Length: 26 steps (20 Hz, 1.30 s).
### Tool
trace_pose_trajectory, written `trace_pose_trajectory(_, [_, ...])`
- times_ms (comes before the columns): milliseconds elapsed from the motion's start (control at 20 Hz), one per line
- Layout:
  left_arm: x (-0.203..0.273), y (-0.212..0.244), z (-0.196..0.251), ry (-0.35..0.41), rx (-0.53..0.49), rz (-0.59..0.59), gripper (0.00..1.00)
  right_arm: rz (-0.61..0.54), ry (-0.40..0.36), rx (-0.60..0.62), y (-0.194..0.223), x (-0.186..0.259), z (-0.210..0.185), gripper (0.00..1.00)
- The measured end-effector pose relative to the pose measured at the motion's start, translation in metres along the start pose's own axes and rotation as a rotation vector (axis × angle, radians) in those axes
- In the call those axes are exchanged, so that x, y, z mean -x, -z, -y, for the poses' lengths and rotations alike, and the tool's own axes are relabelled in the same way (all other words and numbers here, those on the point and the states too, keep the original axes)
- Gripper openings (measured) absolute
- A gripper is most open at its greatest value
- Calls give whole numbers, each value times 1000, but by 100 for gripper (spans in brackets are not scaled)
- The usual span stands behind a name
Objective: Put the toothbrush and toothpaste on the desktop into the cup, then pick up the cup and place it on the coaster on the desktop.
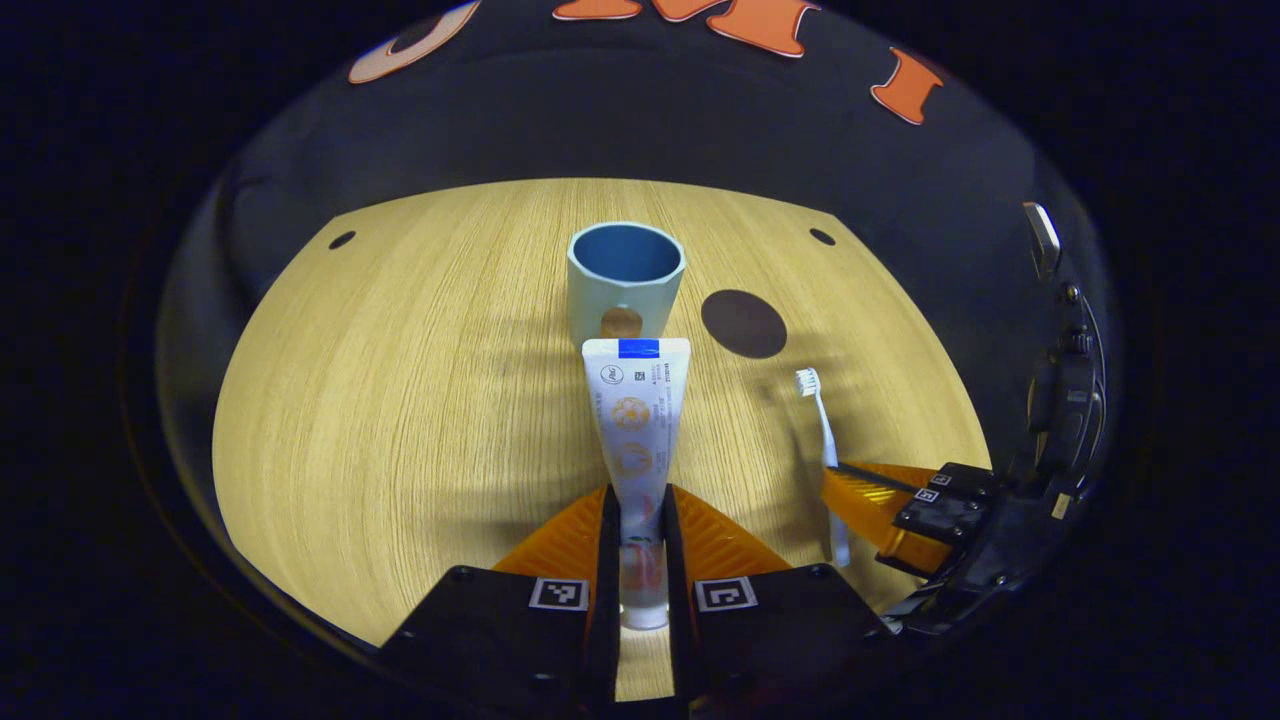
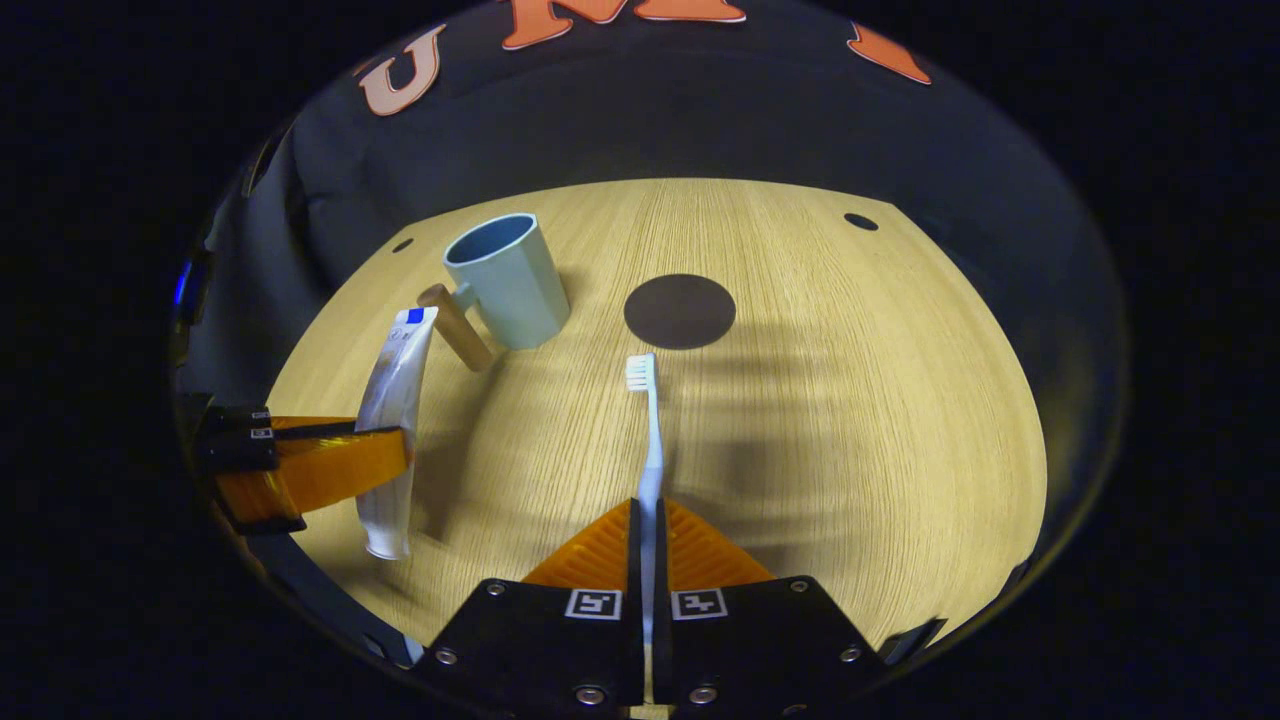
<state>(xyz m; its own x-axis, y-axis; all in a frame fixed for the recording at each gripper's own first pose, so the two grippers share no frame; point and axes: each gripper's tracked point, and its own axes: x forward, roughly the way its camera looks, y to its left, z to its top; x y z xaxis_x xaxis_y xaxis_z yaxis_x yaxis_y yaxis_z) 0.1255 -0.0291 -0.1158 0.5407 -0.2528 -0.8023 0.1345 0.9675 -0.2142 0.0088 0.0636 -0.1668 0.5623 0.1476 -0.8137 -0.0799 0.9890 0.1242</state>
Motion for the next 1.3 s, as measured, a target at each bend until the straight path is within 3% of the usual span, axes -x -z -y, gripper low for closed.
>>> trace_pose_trajectory(500, [29, -64, -23, -110, -181, 350, 25, 199, 21, 38, -11, 6, 2, 4])
trace_pose_trajectory(950, [54, -108, -14, -91, -211, 632, 25, 457, 43, 78, -53, 42, 4, 4])
trace_pose_trajectory(1300, [71, -158, -22, -76, -159, 816, 24, 580, 32, 75, -77, 57, 6, 4])
